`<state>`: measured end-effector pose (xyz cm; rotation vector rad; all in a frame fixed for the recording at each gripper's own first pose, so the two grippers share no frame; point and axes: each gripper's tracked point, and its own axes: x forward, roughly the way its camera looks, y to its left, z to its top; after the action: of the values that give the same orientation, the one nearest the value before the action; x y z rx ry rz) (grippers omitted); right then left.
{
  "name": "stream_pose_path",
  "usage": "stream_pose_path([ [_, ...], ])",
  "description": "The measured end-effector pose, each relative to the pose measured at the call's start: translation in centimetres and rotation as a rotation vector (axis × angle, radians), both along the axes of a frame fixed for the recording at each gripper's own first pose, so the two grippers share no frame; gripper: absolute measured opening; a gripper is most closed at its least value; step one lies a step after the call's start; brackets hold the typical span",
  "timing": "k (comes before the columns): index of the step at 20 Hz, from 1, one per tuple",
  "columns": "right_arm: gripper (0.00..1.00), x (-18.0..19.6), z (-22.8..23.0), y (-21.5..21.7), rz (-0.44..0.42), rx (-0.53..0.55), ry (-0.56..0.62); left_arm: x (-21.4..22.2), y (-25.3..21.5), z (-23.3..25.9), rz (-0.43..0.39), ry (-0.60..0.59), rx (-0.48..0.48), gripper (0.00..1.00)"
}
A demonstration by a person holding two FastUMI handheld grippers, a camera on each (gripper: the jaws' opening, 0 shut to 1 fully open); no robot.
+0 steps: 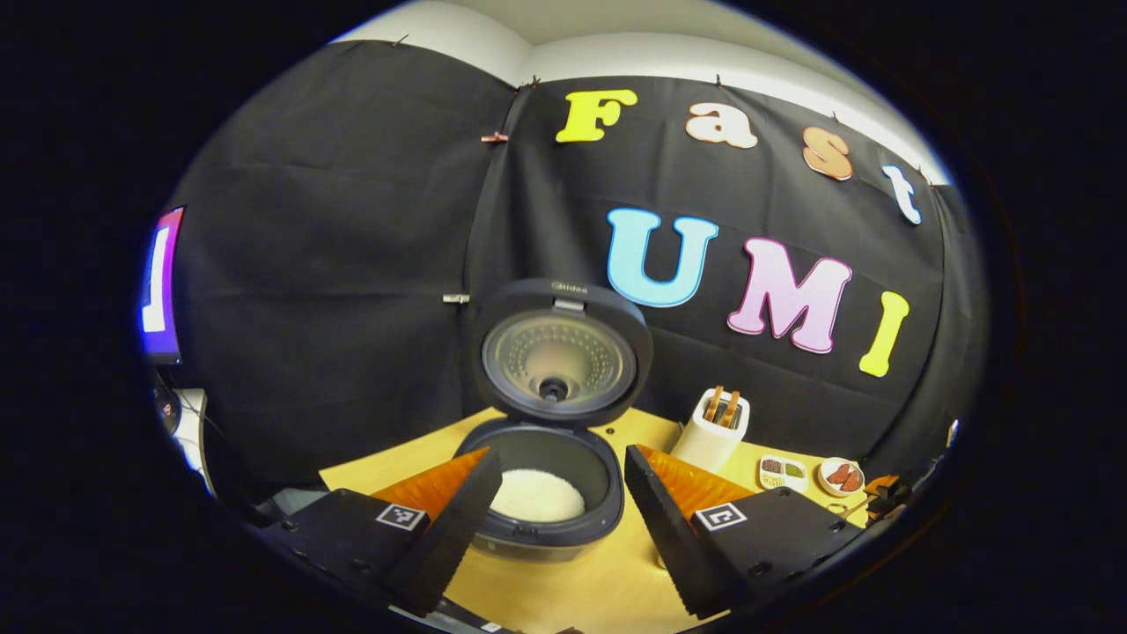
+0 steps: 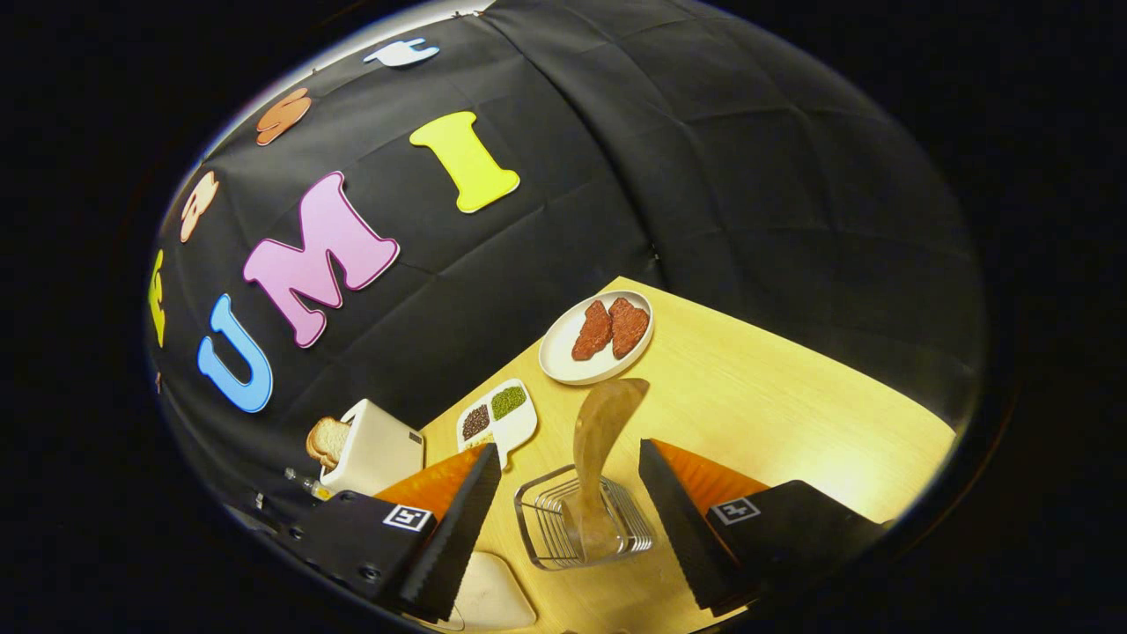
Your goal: Close the left gripper, press the button to open the rice cooker; take a wooden spoon from the chopstick holder with the right hand, scoop a spoonful of rice and pour it into the rice cooker, then put the wooden spoon back into the chopstick holder.
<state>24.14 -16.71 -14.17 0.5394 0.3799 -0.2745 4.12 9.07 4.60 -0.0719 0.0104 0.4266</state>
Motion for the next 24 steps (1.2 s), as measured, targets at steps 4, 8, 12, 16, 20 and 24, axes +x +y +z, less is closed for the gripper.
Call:
stream_pose_path([
  [4,0.98,-4.8,2.1,0.7,-0.011,-0.064,-0.026,1.2,1.5,4.6,-0.044,-0.092,0.136,0.95],
  [8,0.98,-10.1,3.4,3.4,0.043,-0.146,-0.038,3.0,3.8,7.7,-0.072,-0.17,0.199,0.95],
  [12,0.98,-14.5,4.2,7.3,0.125,-0.213,-0.052,4.9,6.1,10.2,-0.102,-0.228,0.254,0.95],
  [16,0.99,-18.2,4.5,11.5,0.21,-0.274,-0.06,7.7,8.1,12.5,-0.125,-0.29,0.317,0.95],
  [20,0.98,-21.1,4.5,14.8,0.268,-0.298,-0.059,11.9,7.8,13.7,-0.197,-0.306,0.359,0.95],
  [24,0.99,-23.4,4.6,16.7,0.313,-0.301,-0.038,15.6,7.4,13.8,-0.241,-0.293,0.382,0.94],
])
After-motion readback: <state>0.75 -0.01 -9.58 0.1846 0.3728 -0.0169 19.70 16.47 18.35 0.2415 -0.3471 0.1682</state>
